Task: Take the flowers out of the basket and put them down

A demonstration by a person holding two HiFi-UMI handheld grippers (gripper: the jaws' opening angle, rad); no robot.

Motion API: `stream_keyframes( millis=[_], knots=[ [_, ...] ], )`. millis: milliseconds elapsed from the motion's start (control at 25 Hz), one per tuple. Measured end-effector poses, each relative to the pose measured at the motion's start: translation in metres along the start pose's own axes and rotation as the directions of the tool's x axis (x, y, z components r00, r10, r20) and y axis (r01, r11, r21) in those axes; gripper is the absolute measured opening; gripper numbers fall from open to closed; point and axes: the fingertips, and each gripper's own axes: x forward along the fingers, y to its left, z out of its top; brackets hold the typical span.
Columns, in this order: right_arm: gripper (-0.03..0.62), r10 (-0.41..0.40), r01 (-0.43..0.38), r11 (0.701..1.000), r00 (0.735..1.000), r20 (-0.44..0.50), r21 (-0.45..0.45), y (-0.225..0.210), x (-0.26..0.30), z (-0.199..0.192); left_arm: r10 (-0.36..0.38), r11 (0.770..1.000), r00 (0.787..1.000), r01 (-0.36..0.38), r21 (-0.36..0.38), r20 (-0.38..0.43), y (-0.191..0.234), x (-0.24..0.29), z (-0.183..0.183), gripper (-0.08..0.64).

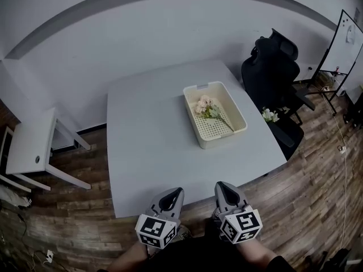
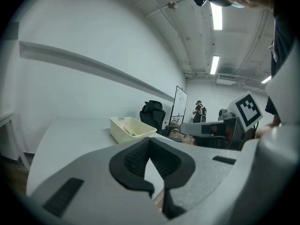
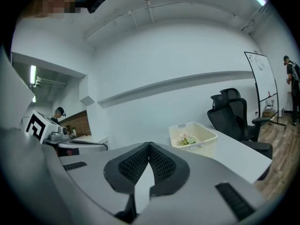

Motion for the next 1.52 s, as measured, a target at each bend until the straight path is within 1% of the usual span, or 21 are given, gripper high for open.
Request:
stream_keyframes(
  millis=[440,640,920,1120,1520],
  knots=[
    [0.021,-0.004,0.004,1.000,1.000,0.022,-0.001,0.006,0.011,0.007,-0.002,1.000,1.000,0.002,0.017,0.024,0.010,-0.004,0.009,0.006],
    [0.021,-0.001,0.001,1.000,1.000,0.019,-0.011,0.000,0.016,0.013,0.003,1.000,1.000,-0.003,0.009,0.024,0.012,0.004,0.010,0.006],
    [0.021,0.007,-0.007,1.000,1.000,0.016,-0.023,-0.029,0.038,0.027,0.022,1.000,0.999,-0.023,0.007,0.030,0.014,0.028,0.021,0.006],
    [0.021,0.015,-0.014,0.999,1.000,0.014,-0.031,-0.055,0.062,0.040,0.043,0.999,0.999,-0.043,0.001,0.026,0.024,0.053,0.029,0.006],
    [0.021,0.037,-0.039,0.998,0.999,-0.037,-0.053,-0.116,0.109,0.050,0.076,0.997,0.997,-0.076,-0.025,0.016,0.036,0.113,0.042,0.006]
  ],
)
